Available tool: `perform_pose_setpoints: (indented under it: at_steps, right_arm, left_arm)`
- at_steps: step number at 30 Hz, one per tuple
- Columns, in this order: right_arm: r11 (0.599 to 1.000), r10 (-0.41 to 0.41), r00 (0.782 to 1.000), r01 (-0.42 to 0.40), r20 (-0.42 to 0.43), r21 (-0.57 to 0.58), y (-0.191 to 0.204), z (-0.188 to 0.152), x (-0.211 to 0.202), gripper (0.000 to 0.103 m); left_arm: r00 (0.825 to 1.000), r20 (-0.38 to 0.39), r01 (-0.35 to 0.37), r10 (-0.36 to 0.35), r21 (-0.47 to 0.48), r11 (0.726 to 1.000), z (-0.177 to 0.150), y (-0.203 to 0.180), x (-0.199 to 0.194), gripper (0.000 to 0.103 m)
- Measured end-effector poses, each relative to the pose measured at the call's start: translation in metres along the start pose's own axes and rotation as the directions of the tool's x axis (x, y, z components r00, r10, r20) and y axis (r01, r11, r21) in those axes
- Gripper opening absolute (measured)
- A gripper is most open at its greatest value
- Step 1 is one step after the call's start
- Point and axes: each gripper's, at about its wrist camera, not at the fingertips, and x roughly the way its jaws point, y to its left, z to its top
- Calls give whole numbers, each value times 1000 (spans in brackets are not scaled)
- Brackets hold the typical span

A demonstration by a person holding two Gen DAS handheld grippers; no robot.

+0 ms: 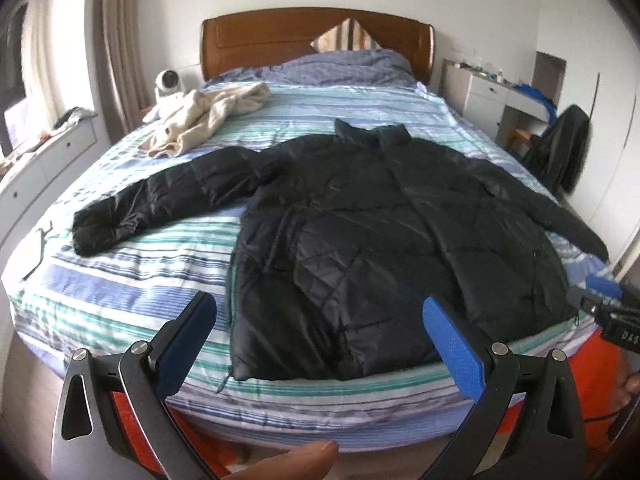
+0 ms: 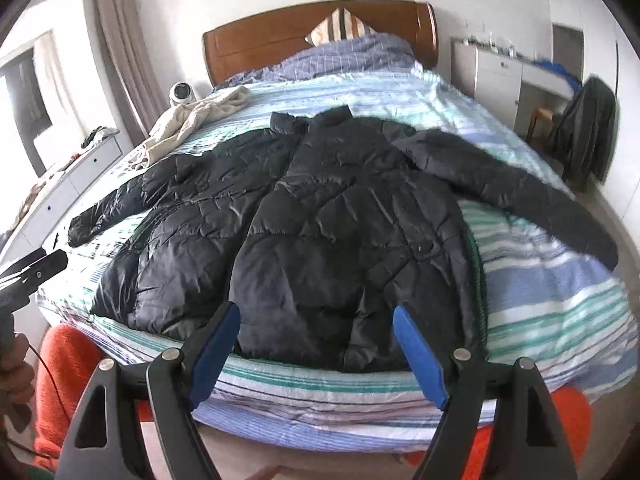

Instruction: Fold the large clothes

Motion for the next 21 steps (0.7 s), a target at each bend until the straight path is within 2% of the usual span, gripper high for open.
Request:
perform_pose_setpoints:
  at_steps: [3,8,13,18,21]
  right_arm:
    - [998,-21,999,24,45,-53,5,2,-7,81]
    - [996,0,997,6,75,-86,8,2,-11,81]
    - [992,31,996,-20,88,-127,17,2,-12,81]
    - [988,75,985,-53,153,-143,21,3,-20,81]
    - [986,81,986,-59,144,-155,22,1,-19,81]
  left_arm:
    - [1000,-26,2,-1,22,1000,-3,-10,5,103]
    - [996,-62,63,-61,43,997,-2,-21,6,103]
    - [998,-37,58,-55,72,996,0,-31,0,103]
    - [997,-37,66,-63,74,995,1,-33,-6,103]
    - [997,-28,68,-66,66,995,4,-32,-9,103]
